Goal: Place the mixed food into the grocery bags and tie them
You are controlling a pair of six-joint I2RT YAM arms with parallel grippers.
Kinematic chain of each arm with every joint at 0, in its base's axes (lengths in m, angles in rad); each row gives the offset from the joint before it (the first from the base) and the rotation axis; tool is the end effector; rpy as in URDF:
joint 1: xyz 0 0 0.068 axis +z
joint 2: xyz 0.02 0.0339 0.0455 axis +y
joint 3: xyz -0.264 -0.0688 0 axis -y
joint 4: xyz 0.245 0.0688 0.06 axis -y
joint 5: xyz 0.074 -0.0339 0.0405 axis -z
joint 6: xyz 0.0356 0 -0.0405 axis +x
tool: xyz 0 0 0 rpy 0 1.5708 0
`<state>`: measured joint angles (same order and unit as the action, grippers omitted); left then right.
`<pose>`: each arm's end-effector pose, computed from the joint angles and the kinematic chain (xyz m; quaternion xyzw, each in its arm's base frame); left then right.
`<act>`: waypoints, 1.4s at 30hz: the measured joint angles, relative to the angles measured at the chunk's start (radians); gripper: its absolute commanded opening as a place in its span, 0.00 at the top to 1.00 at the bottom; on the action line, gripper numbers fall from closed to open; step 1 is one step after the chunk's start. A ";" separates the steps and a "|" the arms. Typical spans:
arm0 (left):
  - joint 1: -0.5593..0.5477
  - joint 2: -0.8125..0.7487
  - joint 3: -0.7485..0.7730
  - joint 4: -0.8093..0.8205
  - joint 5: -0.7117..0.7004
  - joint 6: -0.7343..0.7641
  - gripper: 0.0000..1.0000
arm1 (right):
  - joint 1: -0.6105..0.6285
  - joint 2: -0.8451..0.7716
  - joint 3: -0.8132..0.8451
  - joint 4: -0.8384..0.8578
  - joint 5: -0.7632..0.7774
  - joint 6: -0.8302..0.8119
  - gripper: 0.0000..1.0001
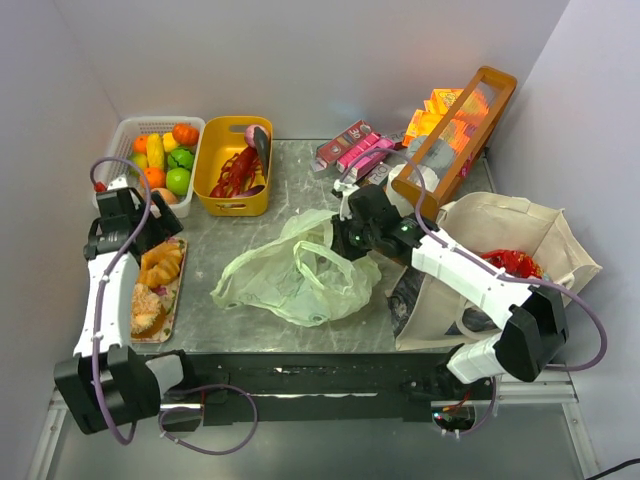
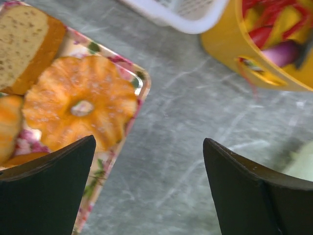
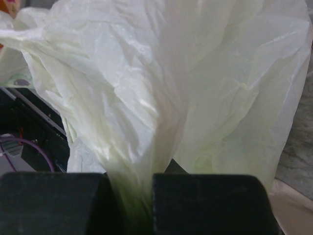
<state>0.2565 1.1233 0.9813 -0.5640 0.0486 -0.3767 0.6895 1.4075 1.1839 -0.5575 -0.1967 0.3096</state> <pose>0.2327 0.0593 0.3051 -0.2729 0.8658 -0.0472 0.4168 0.2322 0.2004 0.3015 -0.2105 0.8949 0.2629 0.2926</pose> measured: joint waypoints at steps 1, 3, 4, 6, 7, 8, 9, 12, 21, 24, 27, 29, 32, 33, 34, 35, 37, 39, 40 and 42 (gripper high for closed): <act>0.000 0.013 -0.007 0.007 -0.011 0.005 0.06 | -0.003 -0.004 -0.004 0.010 -0.008 0.000 1.00; 0.000 0.058 -0.014 0.030 -0.033 0.020 0.14 | -0.010 -0.014 -0.018 0.026 -0.024 0.000 1.00; 0.000 0.092 -0.014 0.043 -0.047 0.025 0.18 | -0.013 -0.018 -0.024 0.031 -0.032 0.000 1.00; 0.000 0.171 -0.013 0.063 -0.064 0.035 0.25 | -0.019 -0.025 -0.034 0.041 -0.053 0.001 1.00; 0.000 0.214 -0.013 0.070 -0.073 0.042 0.25 | -0.021 -0.027 -0.038 0.050 -0.061 0.000 1.00; 0.000 0.251 -0.013 0.076 -0.075 0.047 0.29 | -0.023 -0.030 -0.042 0.059 -0.071 0.001 1.00; -0.001 0.283 -0.013 0.083 -0.078 0.054 0.30 | -0.025 -0.032 -0.046 0.066 -0.084 0.001 1.00; -0.019 0.346 -0.007 0.089 -0.113 0.073 0.30 | -0.029 -0.035 -0.047 0.085 -0.113 0.001 1.00; -0.082 0.473 0.011 0.104 -0.217 0.101 0.30 | -0.047 -0.040 -0.065 0.138 -0.170 0.004 1.00; -0.083 0.483 0.017 0.105 -0.236 0.102 0.36 | -0.049 -0.042 -0.076 0.142 -0.172 0.007 1.00; -0.082 0.497 0.018 0.107 -0.257 0.104 0.54 | -0.049 -0.044 -0.079 0.143 -0.171 0.008 1.00; -0.082 0.503 0.018 0.108 -0.258 0.107 0.60 | -0.049 -0.044 -0.079 0.145 -0.171 0.008 1.00; -0.082 0.508 0.021 0.107 -0.260 0.111 0.73 | -0.049 -0.045 -0.079 0.145 -0.170 0.011 1.00; -0.082 0.509 0.022 0.106 -0.258 0.114 0.79 | -0.049 -0.045 -0.079 0.145 -0.169 0.012 1.00; -0.082 0.510 0.022 0.105 -0.258 0.114 0.88 | -0.049 -0.046 -0.079 0.145 -0.168 0.012 1.00; -0.082 0.510 0.024 0.103 -0.257 0.116 0.92 | -0.049 -0.048 -0.080 0.145 -0.166 0.013 1.00; -0.083 0.510 0.029 0.095 -0.256 0.123 0.97 | -0.049 -0.053 -0.080 0.145 -0.164 0.015 1.00; -0.086 0.503 0.031 0.088 -0.253 0.126 0.99 | -0.049 -0.057 -0.080 0.143 -0.162 0.016 1.00; -0.091 0.496 0.031 0.080 -0.246 0.125 0.99 | -0.049 -0.059 -0.080 0.142 -0.160 0.016 1.00; -0.106 0.468 0.031 0.064 -0.239 0.126 0.99 | -0.049 -0.063 -0.080 0.136 -0.155 0.015 1.00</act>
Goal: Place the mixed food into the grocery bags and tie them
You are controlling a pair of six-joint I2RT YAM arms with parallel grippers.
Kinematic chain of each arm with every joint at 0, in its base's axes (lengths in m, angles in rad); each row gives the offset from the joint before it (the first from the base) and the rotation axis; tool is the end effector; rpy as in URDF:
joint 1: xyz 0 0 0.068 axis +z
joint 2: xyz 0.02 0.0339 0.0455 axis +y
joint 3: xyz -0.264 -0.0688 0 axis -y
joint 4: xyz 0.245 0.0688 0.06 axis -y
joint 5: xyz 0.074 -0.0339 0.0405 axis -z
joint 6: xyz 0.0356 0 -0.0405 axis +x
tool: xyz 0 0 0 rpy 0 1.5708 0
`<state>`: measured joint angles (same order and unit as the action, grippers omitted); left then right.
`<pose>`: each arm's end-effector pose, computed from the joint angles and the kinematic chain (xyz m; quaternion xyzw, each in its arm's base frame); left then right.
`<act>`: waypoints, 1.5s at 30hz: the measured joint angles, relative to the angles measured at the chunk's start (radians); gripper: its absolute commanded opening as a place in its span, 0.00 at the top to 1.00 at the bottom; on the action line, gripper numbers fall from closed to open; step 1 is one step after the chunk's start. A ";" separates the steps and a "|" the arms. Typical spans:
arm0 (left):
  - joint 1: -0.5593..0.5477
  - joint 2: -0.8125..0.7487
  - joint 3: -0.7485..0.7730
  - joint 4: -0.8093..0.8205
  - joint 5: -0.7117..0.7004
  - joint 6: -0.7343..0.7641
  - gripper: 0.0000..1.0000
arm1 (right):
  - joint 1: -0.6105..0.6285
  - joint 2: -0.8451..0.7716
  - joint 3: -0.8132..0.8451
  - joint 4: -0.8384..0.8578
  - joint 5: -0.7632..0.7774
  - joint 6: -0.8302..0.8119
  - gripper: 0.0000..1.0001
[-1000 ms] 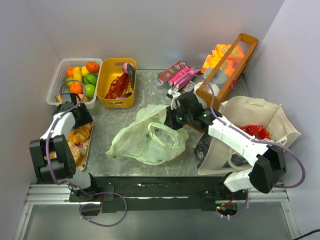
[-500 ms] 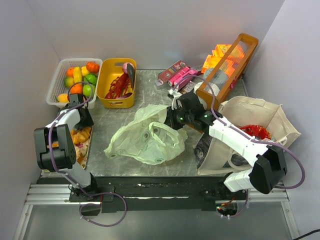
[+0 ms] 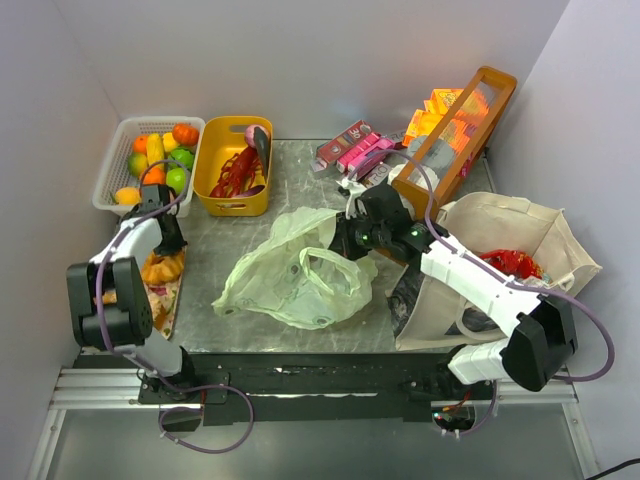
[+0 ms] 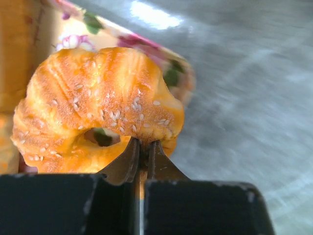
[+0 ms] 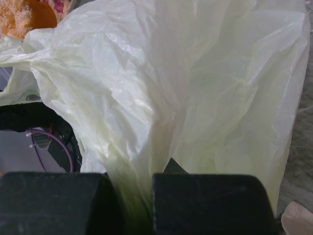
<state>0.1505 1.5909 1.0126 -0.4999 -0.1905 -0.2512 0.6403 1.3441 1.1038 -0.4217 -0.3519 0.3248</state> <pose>0.3102 0.0539 0.1978 -0.2153 0.9414 0.0799 0.2470 0.2313 0.1877 0.3047 -0.2149 0.8616 0.3399 0.3098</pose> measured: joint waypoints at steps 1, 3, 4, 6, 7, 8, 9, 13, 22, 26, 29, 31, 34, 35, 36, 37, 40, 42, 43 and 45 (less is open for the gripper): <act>-0.011 -0.025 0.000 -0.010 0.005 -0.001 0.99 | 0.000 -0.004 0.000 -0.005 0.005 0.000 1.00; -0.030 -0.098 0.002 -0.026 0.018 -0.001 0.99 | 0.000 -0.013 0.000 -0.017 0.014 0.000 1.00; -0.039 -0.140 0.007 -0.034 0.027 -0.001 0.99 | 0.000 -0.017 0.000 -0.021 0.018 0.000 1.00; -0.045 -0.219 0.027 -0.047 0.046 -0.002 0.99 | 0.000 -0.026 0.000 -0.029 0.027 0.000 1.00; -0.045 -0.254 0.040 -0.052 0.054 -0.005 0.99 | 0.000 -0.029 0.000 -0.032 0.032 0.000 1.00; -0.046 -0.286 0.052 -0.058 0.064 -0.006 0.99 | 0.000 -0.033 0.000 -0.037 0.037 0.000 1.00; -0.047 -0.315 0.061 -0.063 0.072 -0.007 0.99 | 0.000 -0.035 0.000 -0.040 0.042 0.000 1.00; -0.124 -0.441 0.081 -0.100 0.117 -0.014 0.99 | 0.000 -0.037 0.001 -0.053 0.056 0.000 1.00; -0.545 -0.893 0.010 0.272 0.497 -0.285 0.99 | 0.000 -0.037 0.013 -0.101 0.102 -0.002 1.00; -0.731 -0.831 -0.050 0.323 0.523 -0.336 0.99 | 0.000 -0.037 0.034 -0.127 0.122 -0.004 1.00; -0.803 -0.747 -0.063 0.301 0.533 -0.358 0.99 | 0.000 -0.037 0.042 -0.134 0.132 -0.003 1.00; -0.830 -0.703 -0.078 0.284 0.529 -0.371 0.99 | 0.001 -0.037 0.043 -0.136 0.135 -0.002 1.00; -0.850 -0.678 -0.097 0.242 0.504 -0.377 0.99 | 0.001 -0.037 0.043 -0.143 0.141 0.000 1.00; -0.851 -0.678 -0.105 0.237 0.497 -0.380 0.99 | 0.002 -0.037 0.043 -0.145 0.142 0.000 1.00; -0.852 -0.678 -0.112 0.236 0.495 -0.384 0.99 | 0.002 -0.037 0.043 -0.147 0.143 0.001 1.00; -0.852 -0.678 -0.128 0.248 0.499 -0.392 0.99 | 0.002 -0.037 0.043 -0.150 0.146 0.001 1.00; -0.867 -0.677 -0.165 0.252 0.510 -0.401 0.99 | 0.002 -0.037 0.045 -0.161 0.154 0.001 1.00; -0.896 -0.676 -0.175 0.232 0.516 -0.396 0.99 | 0.002 -0.037 0.053 -0.174 0.164 0.001 1.00; -0.914 -0.677 -0.175 0.225 0.523 -0.395 0.99 | 0.002 -0.037 0.057 -0.179 0.169 0.001 1.00; -0.937 -0.686 -0.175 0.222 0.552 -0.391 0.99 | 0.002 -0.037 0.063 -0.179 0.176 0.001 1.00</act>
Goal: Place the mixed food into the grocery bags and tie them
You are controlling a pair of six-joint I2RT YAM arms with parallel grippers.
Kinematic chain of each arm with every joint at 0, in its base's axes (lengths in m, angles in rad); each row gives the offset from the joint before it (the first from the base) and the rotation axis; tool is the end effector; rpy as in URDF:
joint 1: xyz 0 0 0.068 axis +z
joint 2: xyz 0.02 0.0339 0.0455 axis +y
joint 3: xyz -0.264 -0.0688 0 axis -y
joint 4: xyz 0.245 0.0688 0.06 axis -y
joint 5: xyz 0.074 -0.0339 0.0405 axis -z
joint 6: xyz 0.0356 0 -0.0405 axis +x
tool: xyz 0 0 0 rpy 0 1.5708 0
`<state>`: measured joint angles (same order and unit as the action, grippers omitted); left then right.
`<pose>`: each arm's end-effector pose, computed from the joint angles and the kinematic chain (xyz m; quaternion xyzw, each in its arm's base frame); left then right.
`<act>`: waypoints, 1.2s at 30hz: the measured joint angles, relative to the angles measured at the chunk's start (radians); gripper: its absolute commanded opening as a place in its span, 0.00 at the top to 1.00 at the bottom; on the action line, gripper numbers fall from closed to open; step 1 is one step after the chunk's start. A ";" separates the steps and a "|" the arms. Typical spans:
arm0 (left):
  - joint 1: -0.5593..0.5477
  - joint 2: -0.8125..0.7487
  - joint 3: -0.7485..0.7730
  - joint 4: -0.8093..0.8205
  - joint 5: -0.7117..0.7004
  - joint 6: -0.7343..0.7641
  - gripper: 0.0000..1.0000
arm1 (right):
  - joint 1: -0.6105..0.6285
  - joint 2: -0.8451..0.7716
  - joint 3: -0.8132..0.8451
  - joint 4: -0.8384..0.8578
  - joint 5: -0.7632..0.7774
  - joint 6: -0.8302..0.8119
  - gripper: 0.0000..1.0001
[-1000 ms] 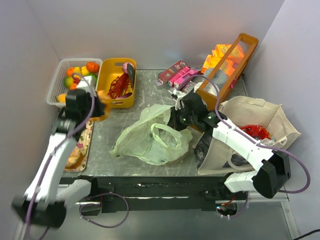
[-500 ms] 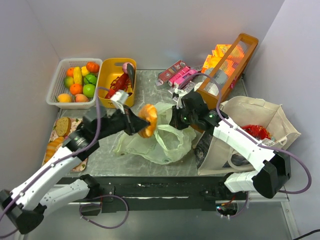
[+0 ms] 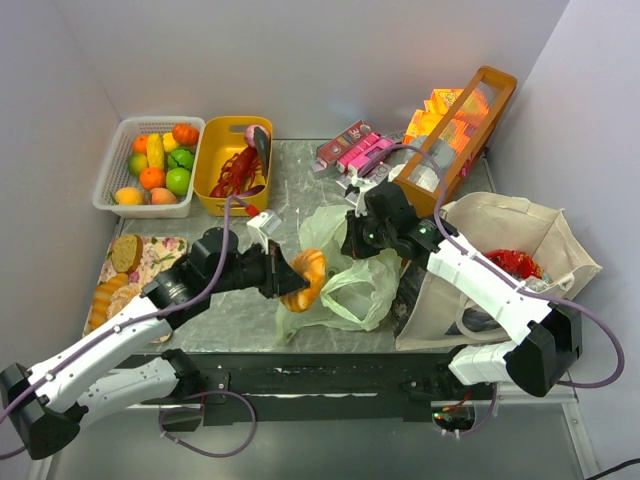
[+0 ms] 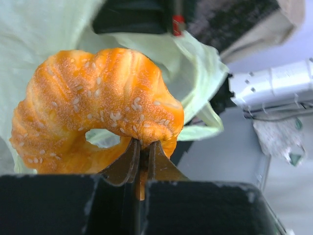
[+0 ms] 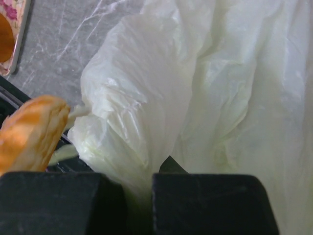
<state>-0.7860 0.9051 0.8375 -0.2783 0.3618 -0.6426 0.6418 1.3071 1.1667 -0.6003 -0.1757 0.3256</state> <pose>0.1369 -0.1549 0.3281 0.1608 0.7954 -0.4817 0.3308 0.2227 0.1742 0.3199 -0.1785 0.8946 0.2579 0.3183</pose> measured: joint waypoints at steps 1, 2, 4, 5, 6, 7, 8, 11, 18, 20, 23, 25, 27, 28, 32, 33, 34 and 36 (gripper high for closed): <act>-0.005 -0.010 0.000 -0.004 0.014 0.000 0.99 | 0.000 0.000 0.001 0.000 0.002 0.000 1.00; -0.007 -0.022 0.000 -0.012 0.026 -0.001 0.99 | 0.000 0.002 0.005 -0.005 0.004 0.000 1.00; -0.007 -0.058 -0.002 -0.024 0.047 -0.005 0.99 | 0.000 0.005 0.011 -0.008 0.008 0.000 1.00; -0.008 -0.076 -0.003 -0.026 0.055 -0.008 0.99 | 0.000 0.006 0.013 -0.008 0.009 0.000 1.00; -0.008 -0.100 -0.006 -0.025 0.069 -0.010 0.99 | 0.000 0.006 0.013 -0.009 0.011 0.000 1.00; -0.009 -0.126 -0.011 -0.024 0.084 -0.014 0.99 | 0.000 0.006 0.013 -0.011 0.012 0.000 1.00; -0.010 -0.150 -0.014 -0.022 0.100 -0.019 0.99 | 0.000 0.006 0.013 -0.014 0.014 0.000 1.00; -0.016 -0.185 -0.016 -0.006 0.154 -0.032 0.99 | 0.000 0.006 0.013 -0.021 0.022 0.000 1.00; -0.089 -0.137 -0.062 0.052 0.216 -0.022 0.99 | 0.000 0.006 0.034 -0.037 0.037 0.000 1.00; -0.095 -0.140 -0.093 0.037 0.214 -0.004 0.99 | 0.000 0.006 0.039 -0.039 0.038 0.000 1.00; -0.094 -0.172 -0.126 0.010 0.190 0.022 0.99 | 0.000 0.006 0.039 -0.040 0.037 0.000 1.00; -0.094 -0.181 -0.145 0.011 0.179 0.033 0.99 | 0.000 0.006 0.040 -0.043 0.037 0.000 1.00; -0.090 -0.181 -0.171 0.015 0.168 0.042 0.99 | 0.000 0.006 0.040 -0.044 0.037 0.000 1.00; -0.086 -0.178 -0.187 0.014 0.163 0.049 0.99 | 0.000 0.006 0.040 -0.045 0.037 0.000 1.00; -0.038 -0.179 -0.225 -0.025 0.151 0.080 0.99 | 0.000 0.006 0.047 -0.053 0.037 -0.001 1.00; -0.017 -0.188 -0.229 -0.032 0.155 0.087 0.99 | 0.000 0.006 0.051 -0.056 0.037 -0.001 1.00; 0.005 -0.201 -0.233 -0.039 0.158 0.095 0.99 | 0.000 0.006 0.056 -0.059 0.037 -0.001 1.00; 0.042 -0.230 -0.241 -0.039 0.164 0.105 0.99 | 0.000 0.006 0.063 -0.061 0.037 -0.001 1.00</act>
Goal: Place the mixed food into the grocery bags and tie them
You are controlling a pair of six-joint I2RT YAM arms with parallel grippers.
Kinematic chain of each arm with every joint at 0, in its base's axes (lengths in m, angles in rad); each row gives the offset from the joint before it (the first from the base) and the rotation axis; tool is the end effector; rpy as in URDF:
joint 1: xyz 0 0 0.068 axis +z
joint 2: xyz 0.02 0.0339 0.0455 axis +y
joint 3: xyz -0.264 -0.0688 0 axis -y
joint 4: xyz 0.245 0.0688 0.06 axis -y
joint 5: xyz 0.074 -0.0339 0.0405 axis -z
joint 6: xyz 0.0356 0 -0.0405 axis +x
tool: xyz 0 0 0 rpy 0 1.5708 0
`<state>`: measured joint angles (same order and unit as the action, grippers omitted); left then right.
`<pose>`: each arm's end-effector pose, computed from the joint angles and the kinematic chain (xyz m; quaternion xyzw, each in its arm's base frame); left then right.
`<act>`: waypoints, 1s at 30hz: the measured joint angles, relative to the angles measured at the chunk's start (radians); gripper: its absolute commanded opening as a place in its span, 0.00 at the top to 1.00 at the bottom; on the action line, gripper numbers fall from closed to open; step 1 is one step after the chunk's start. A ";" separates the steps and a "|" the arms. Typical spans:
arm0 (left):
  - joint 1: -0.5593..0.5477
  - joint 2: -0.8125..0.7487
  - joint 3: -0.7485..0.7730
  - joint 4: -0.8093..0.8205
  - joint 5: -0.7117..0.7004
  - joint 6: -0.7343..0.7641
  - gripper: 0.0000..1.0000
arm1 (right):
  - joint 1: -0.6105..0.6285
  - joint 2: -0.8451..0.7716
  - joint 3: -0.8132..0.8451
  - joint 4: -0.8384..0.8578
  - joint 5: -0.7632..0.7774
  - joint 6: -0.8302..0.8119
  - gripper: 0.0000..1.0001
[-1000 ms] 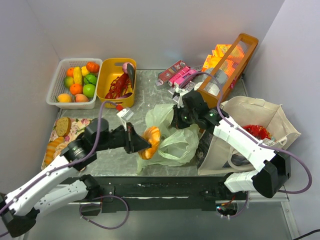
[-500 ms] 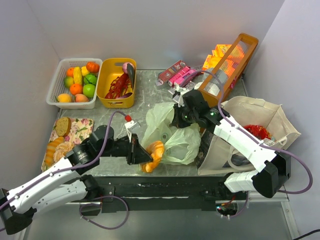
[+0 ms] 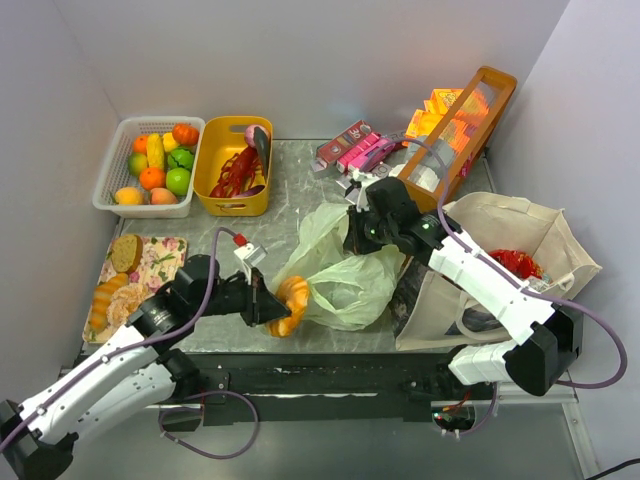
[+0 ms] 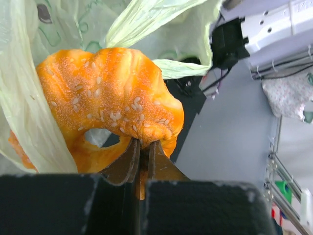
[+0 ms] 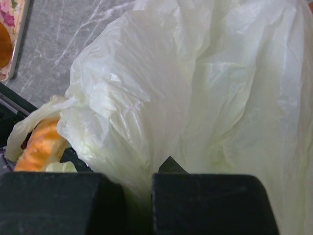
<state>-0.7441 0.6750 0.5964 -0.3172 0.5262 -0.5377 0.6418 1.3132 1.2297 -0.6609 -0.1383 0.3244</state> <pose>0.1053 -0.1212 0.2787 0.2262 0.7846 -0.4935 0.2996 0.2232 0.1729 0.3341 -0.1718 0.8978 0.2421 0.3253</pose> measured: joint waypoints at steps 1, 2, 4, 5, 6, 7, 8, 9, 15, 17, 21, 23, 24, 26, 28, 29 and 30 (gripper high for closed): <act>0.009 -0.008 -0.002 0.003 0.001 0.003 0.99 | 0.000 0.000 0.002 0.001 0.000 0.000 1.00; 0.018 -0.010 -0.002 0.004 0.002 0.005 0.99 | 0.000 0.000 0.004 0.000 0.000 0.000 1.00; 0.028 -0.003 -0.002 0.005 0.004 0.012 0.99 | 0.000 0.000 0.006 -0.004 0.000 0.000 1.00; 0.036 0.005 -0.002 0.004 0.005 0.017 0.99 | 0.000 0.000 0.006 -0.006 0.000 -0.001 1.00; 0.046 0.010 -0.002 0.003 0.007 0.021 0.99 | 0.000 0.000 0.006 -0.007 0.000 -0.001 1.00; 0.061 0.017 -0.003 0.002 0.008 0.021 0.99 | 0.000 -0.001 0.006 -0.008 0.000 -0.001 1.00; 0.073 0.017 -0.004 -0.001 0.008 0.022 0.99 | 0.000 -0.002 0.006 -0.009 0.000 -0.001 1.00; 0.091 0.013 -0.004 -0.002 0.013 0.021 0.99 | 0.000 -0.003 0.006 -0.011 0.000 -0.001 1.00; 0.174 -0.018 -0.013 0.034 0.048 0.018 0.99 | 0.000 -0.010 0.006 -0.013 -0.001 -0.003 1.00; 0.188 -0.011 -0.021 0.047 0.059 0.016 0.99 | 0.000 -0.010 0.006 -0.013 -0.002 -0.004 1.00; 0.220 0.005 -0.030 0.052 0.077 0.013 0.99 | 0.000 -0.013 0.006 -0.013 -0.002 -0.007 1.00; 0.238 0.002 -0.033 0.051 0.082 0.011 0.99 | 0.000 -0.017 0.006 -0.013 -0.002 -0.008 1.00; 0.246 0.001 -0.034 0.055 0.086 0.010 0.99 | 0.000 -0.019 0.006 -0.013 -0.001 -0.008 1.00; 0.254 -0.003 -0.035 0.060 0.088 0.009 0.99 | 0.000 -0.023 0.006 -0.013 -0.002 -0.008 1.00; 0.258 -0.005 -0.035 0.063 0.085 0.007 0.99 | 0.000 -0.025 0.006 -0.013 -0.002 -0.008 1.00; 0.258 -0.002 -0.035 0.063 0.081 0.006 0.99 | 0.000 -0.026 0.006 -0.013 -0.003 -0.008 1.00; 0.258 0.004 -0.035 0.063 0.077 0.005 0.99 | 0.000 -0.027 0.006 -0.013 -0.005 -0.008 1.00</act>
<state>-0.4858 0.6788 0.5610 -0.2539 0.6037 -0.5323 0.6418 1.2858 1.2362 -0.6739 -0.1429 0.3161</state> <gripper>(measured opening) 0.053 0.008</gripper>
